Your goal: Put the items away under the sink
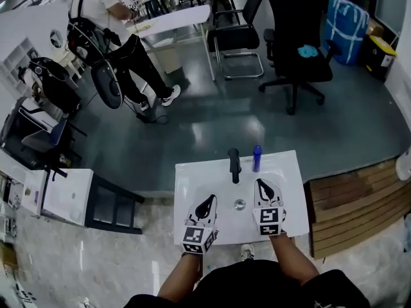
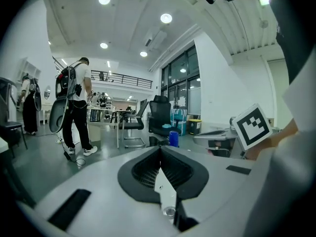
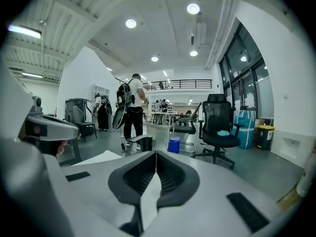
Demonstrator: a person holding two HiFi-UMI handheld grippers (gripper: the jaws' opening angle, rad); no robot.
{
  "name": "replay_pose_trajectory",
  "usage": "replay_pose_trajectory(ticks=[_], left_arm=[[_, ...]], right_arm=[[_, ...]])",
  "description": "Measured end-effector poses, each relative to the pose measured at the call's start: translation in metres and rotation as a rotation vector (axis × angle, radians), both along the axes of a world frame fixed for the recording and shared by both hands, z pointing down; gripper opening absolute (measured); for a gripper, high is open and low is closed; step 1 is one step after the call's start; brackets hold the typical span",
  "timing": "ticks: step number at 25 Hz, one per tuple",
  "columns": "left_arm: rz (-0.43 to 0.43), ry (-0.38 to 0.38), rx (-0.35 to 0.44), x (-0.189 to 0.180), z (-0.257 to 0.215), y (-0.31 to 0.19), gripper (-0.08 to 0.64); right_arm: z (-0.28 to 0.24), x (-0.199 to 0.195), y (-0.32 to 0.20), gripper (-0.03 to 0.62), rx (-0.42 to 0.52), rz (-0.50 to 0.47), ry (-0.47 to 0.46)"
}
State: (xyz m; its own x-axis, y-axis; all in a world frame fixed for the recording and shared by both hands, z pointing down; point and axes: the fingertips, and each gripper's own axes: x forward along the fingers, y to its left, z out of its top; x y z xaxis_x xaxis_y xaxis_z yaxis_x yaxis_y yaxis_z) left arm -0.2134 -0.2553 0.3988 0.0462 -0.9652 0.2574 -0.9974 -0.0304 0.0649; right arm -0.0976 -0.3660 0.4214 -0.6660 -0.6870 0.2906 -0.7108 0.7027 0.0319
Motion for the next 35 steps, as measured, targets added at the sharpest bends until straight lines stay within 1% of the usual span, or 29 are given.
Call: replay_pose_trajectory(ticks=[3, 4, 6, 9, 11, 15, 22, 24, 27, 31, 35], left_arm=[[-0.001, -0.008, -0.024, -0.006, 0.010, -0.005, 0.021], [-0.001, -0.010, -0.029, -0.007, 0.012, -0.008, 0.021], [-0.004, -0.009, -0.040, -0.011, 0.016, -0.012, 0.021], [-0.015, -0.002, -0.058, -0.020, 0.024, -0.016, 0.021], [-0.019, 0.003, -0.066, -0.024, 0.028, -0.018, 0.021], [-0.023, 0.005, -0.073, -0.028, 0.033, -0.021, 0.021], [-0.050, 0.004, -0.091, -0.038, 0.039, -0.020, 0.021], [-0.055, 0.003, -0.098, -0.039, 0.041, -0.019, 0.021], [-0.059, 0.005, -0.106, -0.042, 0.044, -0.015, 0.021], [-0.061, 0.005, -0.100, -0.043, 0.045, -0.012, 0.021], [-0.054, -0.010, -0.101, -0.039, 0.045, -0.005, 0.021]], right_arm=[[0.007, -0.011, -0.020, 0.021, 0.013, 0.019, -0.002], [0.009, -0.014, -0.028, 0.035, 0.014, 0.032, 0.002], [0.017, -0.017, -0.041, 0.154, 0.004, 0.057, 0.015], [0.033, -0.023, -0.057, 0.203, -0.022, 0.085, 0.037], [0.043, -0.027, -0.066, 0.221, -0.041, 0.096, 0.049], [0.064, -0.031, -0.082, 0.227, -0.078, 0.114, 0.068], [0.088, -0.040, -0.110, 0.229, -0.127, 0.152, 0.076], [0.092, -0.042, -0.115, 0.218, -0.130, 0.158, 0.074], [0.093, -0.047, -0.117, 0.172, -0.127, 0.159, 0.069], [0.093, -0.052, -0.117, 0.166, -0.102, 0.149, 0.072], [0.087, -0.047, -0.111, 0.163, -0.075, 0.143, 0.067]])
